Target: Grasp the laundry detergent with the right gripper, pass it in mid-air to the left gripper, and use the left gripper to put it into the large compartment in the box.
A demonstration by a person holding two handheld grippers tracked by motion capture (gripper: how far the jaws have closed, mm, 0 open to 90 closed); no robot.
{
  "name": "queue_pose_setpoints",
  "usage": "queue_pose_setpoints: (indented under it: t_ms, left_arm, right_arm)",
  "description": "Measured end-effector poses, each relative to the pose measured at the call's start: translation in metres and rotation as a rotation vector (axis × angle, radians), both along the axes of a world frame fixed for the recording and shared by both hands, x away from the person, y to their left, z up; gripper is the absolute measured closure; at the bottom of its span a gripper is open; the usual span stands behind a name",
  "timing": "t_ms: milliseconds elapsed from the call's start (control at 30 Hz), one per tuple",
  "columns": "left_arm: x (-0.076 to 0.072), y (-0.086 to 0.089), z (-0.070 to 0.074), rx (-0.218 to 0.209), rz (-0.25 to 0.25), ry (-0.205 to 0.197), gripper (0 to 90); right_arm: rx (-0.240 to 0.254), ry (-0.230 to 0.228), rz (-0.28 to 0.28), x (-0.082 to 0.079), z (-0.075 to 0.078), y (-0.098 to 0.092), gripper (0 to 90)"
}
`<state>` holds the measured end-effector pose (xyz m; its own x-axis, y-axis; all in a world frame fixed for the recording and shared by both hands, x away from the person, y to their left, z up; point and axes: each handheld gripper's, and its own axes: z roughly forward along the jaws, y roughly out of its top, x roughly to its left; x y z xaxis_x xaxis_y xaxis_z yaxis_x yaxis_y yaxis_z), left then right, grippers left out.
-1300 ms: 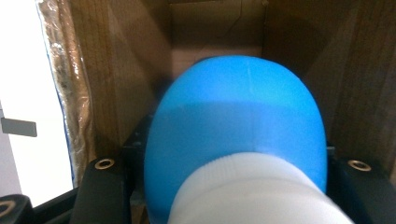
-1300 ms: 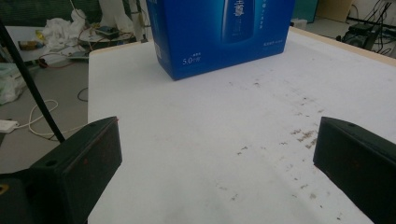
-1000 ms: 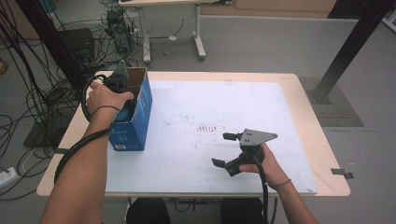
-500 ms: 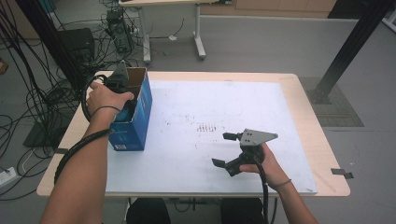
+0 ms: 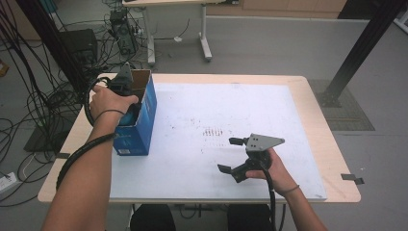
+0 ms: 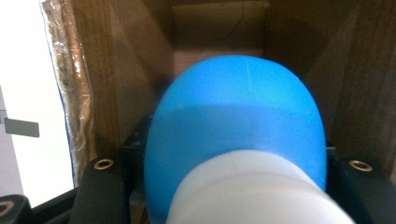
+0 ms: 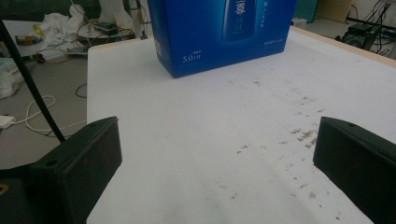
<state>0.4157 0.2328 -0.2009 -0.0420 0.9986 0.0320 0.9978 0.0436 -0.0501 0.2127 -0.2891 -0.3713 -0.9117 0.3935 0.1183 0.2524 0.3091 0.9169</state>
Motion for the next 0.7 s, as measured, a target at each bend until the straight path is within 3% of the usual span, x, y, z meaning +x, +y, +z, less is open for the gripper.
queue_pose_setpoints:
  t_ms: [167, 700]
  left_arm:
    - [0.002, 0.000, -0.001, -0.002, -0.004, 0.020, 37.5]
    - [0.000, -0.002, 0.014, -0.001, -0.008, 0.007, 32.3]
  right_arm:
    - [0.000, 0.001, 0.001, 0.001, 0.000, 0.000, 1.0]
    - [0.001, -0.007, 0.001, -0.001, 0.002, -0.001, 1.0]
